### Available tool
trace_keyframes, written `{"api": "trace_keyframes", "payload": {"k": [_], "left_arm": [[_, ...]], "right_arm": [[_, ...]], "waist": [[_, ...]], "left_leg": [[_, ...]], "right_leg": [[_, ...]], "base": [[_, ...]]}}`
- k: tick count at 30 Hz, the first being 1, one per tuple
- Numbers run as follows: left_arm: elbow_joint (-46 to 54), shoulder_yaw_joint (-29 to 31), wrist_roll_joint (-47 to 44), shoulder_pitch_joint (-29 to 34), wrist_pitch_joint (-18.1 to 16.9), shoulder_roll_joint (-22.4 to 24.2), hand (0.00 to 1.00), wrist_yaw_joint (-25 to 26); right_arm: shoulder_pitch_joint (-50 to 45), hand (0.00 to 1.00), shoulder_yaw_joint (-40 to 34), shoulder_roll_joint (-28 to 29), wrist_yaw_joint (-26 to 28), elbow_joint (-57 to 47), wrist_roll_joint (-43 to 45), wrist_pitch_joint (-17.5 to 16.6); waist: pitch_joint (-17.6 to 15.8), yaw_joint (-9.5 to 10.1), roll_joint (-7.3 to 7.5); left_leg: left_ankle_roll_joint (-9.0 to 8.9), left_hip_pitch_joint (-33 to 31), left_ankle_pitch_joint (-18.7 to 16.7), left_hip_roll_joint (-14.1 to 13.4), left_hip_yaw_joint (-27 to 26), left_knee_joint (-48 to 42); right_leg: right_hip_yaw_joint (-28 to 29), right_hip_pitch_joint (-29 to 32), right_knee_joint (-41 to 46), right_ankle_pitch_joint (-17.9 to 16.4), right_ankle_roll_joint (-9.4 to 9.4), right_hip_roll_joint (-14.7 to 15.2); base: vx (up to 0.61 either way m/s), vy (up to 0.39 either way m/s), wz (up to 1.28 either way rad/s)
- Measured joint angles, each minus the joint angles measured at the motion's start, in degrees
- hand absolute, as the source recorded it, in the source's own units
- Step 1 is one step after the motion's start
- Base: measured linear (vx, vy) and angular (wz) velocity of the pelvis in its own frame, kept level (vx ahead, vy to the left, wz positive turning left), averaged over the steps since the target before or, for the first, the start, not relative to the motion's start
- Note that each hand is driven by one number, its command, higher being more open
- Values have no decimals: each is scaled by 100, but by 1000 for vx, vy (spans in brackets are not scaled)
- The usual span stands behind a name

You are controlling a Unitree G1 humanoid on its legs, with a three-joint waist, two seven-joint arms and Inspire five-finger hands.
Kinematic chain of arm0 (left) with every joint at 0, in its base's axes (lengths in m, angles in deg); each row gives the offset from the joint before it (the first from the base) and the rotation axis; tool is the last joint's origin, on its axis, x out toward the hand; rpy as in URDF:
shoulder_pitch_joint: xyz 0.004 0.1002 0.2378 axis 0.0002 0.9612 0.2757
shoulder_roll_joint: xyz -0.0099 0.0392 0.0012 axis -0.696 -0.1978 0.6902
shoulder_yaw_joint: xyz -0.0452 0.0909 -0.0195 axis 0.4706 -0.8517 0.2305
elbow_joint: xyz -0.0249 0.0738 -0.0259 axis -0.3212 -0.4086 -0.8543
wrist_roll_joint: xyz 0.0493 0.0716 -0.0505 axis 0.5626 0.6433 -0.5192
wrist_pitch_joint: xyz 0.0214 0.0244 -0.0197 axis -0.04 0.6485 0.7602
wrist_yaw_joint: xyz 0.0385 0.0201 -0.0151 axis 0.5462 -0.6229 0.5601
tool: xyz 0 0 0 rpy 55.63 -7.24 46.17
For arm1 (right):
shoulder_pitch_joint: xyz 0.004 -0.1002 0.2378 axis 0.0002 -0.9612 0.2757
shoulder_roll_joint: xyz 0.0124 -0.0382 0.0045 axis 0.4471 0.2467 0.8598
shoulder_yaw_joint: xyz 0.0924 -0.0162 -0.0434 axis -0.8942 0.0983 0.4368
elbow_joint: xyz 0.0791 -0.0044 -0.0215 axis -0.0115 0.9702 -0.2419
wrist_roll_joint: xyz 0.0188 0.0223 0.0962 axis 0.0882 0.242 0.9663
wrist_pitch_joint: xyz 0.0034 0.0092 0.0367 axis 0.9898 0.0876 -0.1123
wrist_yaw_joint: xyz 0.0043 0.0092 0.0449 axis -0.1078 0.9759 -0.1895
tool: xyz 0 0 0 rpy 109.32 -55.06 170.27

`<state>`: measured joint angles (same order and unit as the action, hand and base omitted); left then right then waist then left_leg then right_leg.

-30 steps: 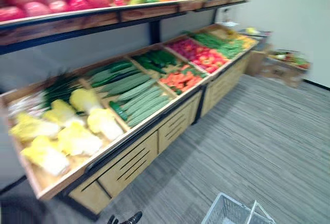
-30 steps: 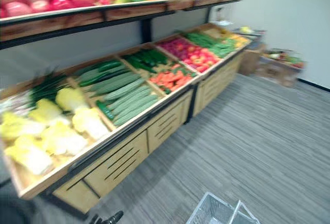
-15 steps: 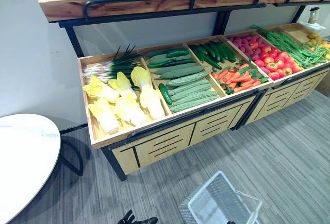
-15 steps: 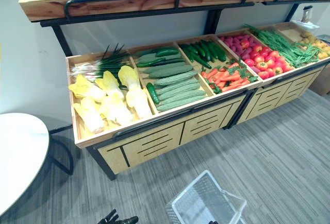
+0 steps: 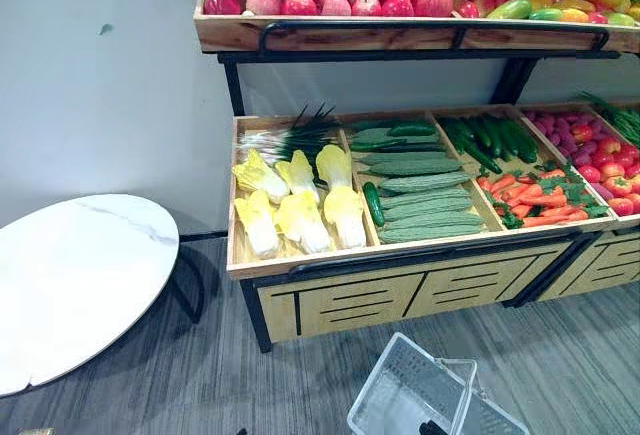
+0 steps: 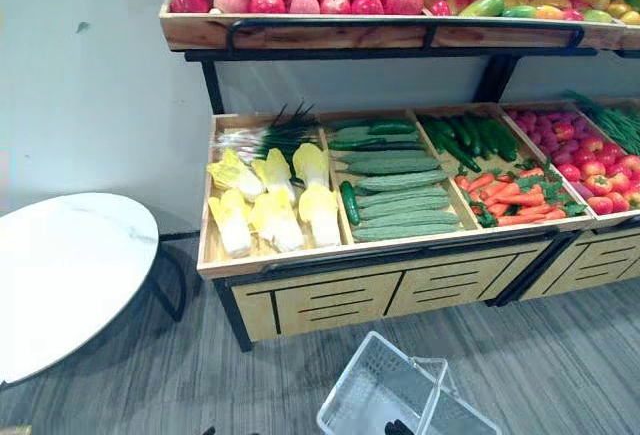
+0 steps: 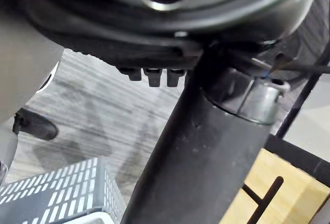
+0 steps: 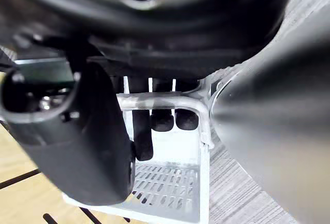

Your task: Pick vegetable in the basket

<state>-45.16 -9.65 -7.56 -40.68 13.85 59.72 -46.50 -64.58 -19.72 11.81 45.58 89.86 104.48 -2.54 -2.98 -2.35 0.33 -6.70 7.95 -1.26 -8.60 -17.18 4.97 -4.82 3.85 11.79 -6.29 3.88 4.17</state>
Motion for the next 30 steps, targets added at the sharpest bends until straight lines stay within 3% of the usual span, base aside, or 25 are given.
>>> {"api": "trace_keyframes", "payload": {"k": [9, 13, 15, 17, 19, 22, 23, 25, 26, 27, 28, 29, 30], "left_arm": [[-56, 86, -107, 25, -100, 1, 100, -9], [-97, 196, -252, 20, -161, -20, 100, -59], [-53, 322, -259, -19, -202, -39, 100, -80], [23, 304, -262, -59, -204, -27, 100, -34], [2, 310, -274, -20, -191, -88, 100, 84], [17, 612, -515, 75, -208, -63, 100, 141], [22, 751, -515, 149, -209, -78, 100, 142], [94, 824, -555, 290, -221, -94, 100, 163], [125, 890, -599, 322, -218, -21, 100, 183], [225, 1091, -713, 428, -231, 71, 100, 128], [286, 1231, -749, 431, -258, 130, 100, 85], [381, 1286, -779, 400, -289, 155, 100, 48], [399, 1293, -775, 371, -313, 158, 100, 9]], "right_arm": [[0, 0, -6, 1, -4, 92, 37, -34], [22, 0, -8, 25, -18, 165, 307, -134], [33, 0, -21, 82, -60, 91, 505, -186], [26, 0, -90, 49, -92, -249, 875, -318], [-43, 0, -224, 82, -69, -271, 944, -312], [-180, 0, -528, 140, -63, -263, 945, -271], [-222, 0, -653, 174, -47, -245, 937, -274], [-350, 0, -684, 99, -56, -236, 892, -187], [-343, 0, -683, 49, -73, -232, 892, -127], [-306, 0, -683, -6, -80, -228, 888, -70], [-238, 0, -664, -18, -82, -217, 861, -9], [-191, 0, -633, -23, -81, -224, 787, -9], [-187, 0, -629, -24, -81, -224, 761, -6]], "waist": [[34, 24, 56], [-44, 84, 172], [-224, 130, 238], [-392, 118, 161], [-414, 75, 230], [-417, 125, 255], [-428, 133, 293], [-411, 126, 339], [-425, 128, 137], [-351, 106, 107], [-341, 108, 126], [-331, 127, 133], [-328, 145, 120]], "left_leg": [[0, -5, 0, -1, 21, 0], [34, 88, -159, 25, 30, -159], [136, 94, -490, 37, -4, -563], [166, 49, -1007, -130, -4, -1341], [176, 210, -1106, -168, 57, -1429], [-19, 330, -1225, -370, 92, -1440], [-194, 374, -1301, -431, 70, -1487], [-393, 636, -1411, -527, 57, -1413], [-419, 747, -1409, -698, 46, -1406], [-382, 596, -1192, -872, 92, -1728], [-173, 379, -960, -945, 185, -2152], [181, 23, -535, -1061, 323, -2798], [350, -161, -297, -1134, 371, -3162]], "right_leg": [[-42, -33, -82, 13, 20, 4], [-113, -92, 77, -43, 77, 92], [-60, 73, 796, -179, 243, 226], [101, 1049, 2975, 69, 182, 388], [114, 1249, 3463, -50, 160, 495], [99, 1330, 1996, -17, 166, 620], [132, 1331, 1497, 179, 248, 652], [-95, 1217, 1379, 269, 446, 740], [-211, 1183, 1527, 137, 366, 587], [-319, 1154, 1588, -71, 184, 448], [-327, 1130, 1581, -146, 92, 393], [-340, 968, 1384, -185, 13, 302], [-369, 841, 1227, -184, -38, 258]], "base": [[0, 0, 1], [8, 11, 1], [-31, 28, -21], [-30, -28, -14], [73, -46, 24], [185, -115, 16], [234, -136, -4], [411, -260, 5], [588, -366, 7], [519, -337, -5], [492, -352, -14], [386, -309, -12], [473, -354, -7]]}}
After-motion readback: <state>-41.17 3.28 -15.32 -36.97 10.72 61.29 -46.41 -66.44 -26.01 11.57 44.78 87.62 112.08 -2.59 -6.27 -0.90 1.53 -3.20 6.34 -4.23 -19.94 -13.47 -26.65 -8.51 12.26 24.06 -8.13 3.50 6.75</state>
